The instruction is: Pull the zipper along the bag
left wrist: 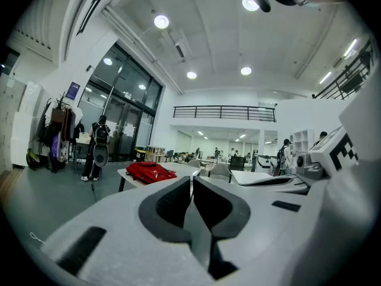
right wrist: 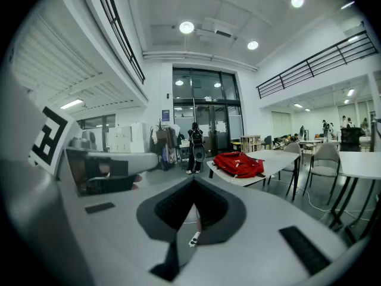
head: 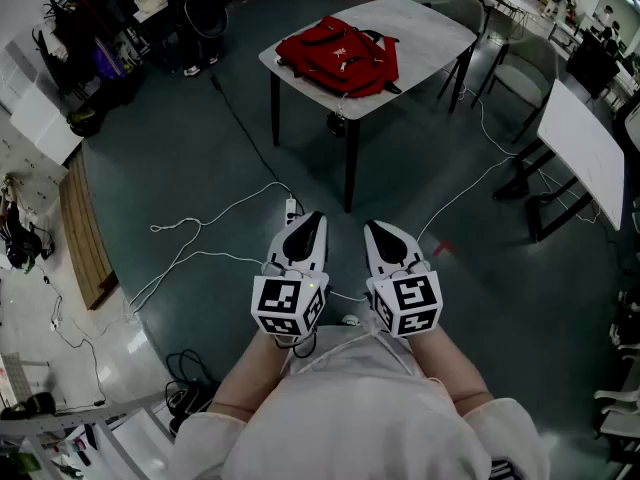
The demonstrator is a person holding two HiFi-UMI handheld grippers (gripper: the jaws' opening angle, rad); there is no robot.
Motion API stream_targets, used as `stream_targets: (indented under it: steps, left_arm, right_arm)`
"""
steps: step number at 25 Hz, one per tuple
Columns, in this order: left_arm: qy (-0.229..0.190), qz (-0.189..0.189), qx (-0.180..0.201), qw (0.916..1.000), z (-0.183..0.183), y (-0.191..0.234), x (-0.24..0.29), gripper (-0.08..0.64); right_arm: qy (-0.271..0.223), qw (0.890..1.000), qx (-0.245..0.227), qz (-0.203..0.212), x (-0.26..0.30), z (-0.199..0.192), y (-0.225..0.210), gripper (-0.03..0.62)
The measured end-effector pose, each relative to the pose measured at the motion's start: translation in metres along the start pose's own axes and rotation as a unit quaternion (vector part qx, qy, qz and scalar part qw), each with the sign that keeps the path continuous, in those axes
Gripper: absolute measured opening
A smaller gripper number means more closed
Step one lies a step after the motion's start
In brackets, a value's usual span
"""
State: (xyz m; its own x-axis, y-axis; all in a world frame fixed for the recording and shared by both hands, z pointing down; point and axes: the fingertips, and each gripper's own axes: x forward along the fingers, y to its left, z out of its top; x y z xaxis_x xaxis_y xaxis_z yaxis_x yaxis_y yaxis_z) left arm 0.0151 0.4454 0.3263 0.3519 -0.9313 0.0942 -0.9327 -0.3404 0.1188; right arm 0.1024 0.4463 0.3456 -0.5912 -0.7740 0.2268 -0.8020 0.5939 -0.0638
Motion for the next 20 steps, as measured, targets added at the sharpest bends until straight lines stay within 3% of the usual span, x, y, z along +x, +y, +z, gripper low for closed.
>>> stream_targets:
  steps: [20]
  left_arm:
    - [0.038,-0.032,-0.027,0.9984,-0.025,-0.021,0.035,0.031]
  right_arm:
    - [0.026,0.999,0.037,-0.015,0.007,-0.022,-0.039,0.028]
